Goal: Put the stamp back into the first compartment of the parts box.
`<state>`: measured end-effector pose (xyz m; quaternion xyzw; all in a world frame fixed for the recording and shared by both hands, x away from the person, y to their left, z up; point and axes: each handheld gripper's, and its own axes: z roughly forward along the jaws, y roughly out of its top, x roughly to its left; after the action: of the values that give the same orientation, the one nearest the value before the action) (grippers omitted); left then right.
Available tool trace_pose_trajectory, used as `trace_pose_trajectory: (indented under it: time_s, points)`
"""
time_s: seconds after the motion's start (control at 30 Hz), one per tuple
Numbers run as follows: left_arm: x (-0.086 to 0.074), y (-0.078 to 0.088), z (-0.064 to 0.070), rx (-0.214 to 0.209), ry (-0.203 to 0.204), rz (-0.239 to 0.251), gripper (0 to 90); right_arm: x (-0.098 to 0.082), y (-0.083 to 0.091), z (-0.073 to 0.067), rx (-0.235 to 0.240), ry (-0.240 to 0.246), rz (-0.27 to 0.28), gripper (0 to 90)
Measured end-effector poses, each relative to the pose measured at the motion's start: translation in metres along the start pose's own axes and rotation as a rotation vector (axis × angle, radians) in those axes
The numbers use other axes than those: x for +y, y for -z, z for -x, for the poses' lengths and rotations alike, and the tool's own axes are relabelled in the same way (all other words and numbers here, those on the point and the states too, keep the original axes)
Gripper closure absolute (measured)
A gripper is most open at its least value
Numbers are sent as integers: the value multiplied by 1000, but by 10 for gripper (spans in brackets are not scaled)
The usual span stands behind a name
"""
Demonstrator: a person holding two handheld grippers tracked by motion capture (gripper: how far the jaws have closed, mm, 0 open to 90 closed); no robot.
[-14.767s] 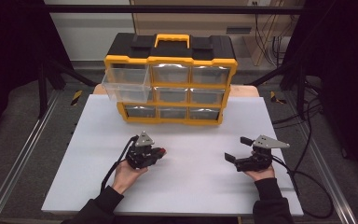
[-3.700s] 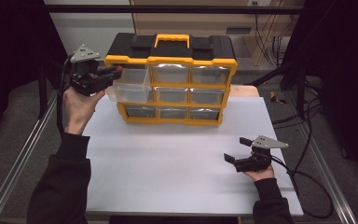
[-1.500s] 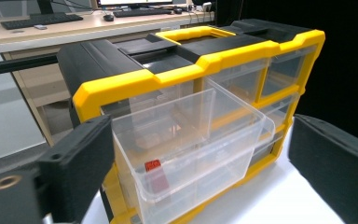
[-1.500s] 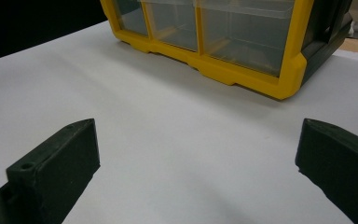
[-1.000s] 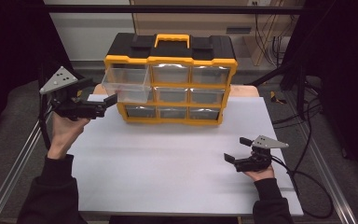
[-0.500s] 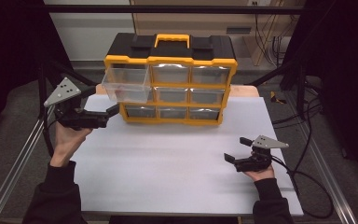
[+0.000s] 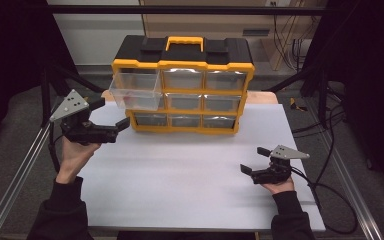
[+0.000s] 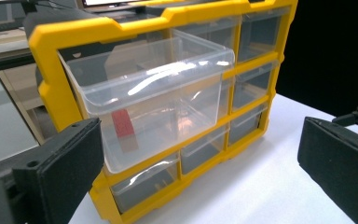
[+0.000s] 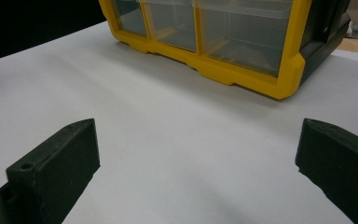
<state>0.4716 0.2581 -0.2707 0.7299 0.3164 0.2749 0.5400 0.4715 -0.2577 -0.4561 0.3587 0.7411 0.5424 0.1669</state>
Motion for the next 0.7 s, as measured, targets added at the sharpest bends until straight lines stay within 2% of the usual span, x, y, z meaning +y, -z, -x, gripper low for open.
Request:
trace_pose_trajectory:
  time_s: [0.07,0.7]
  points:
    - [-2,-2,0,5,-15,1,3,0,0,0,0,-1,0,2]
    - [-27,-11,3,-26,22,-12,3,0,-1,0,-3,2,0,1]
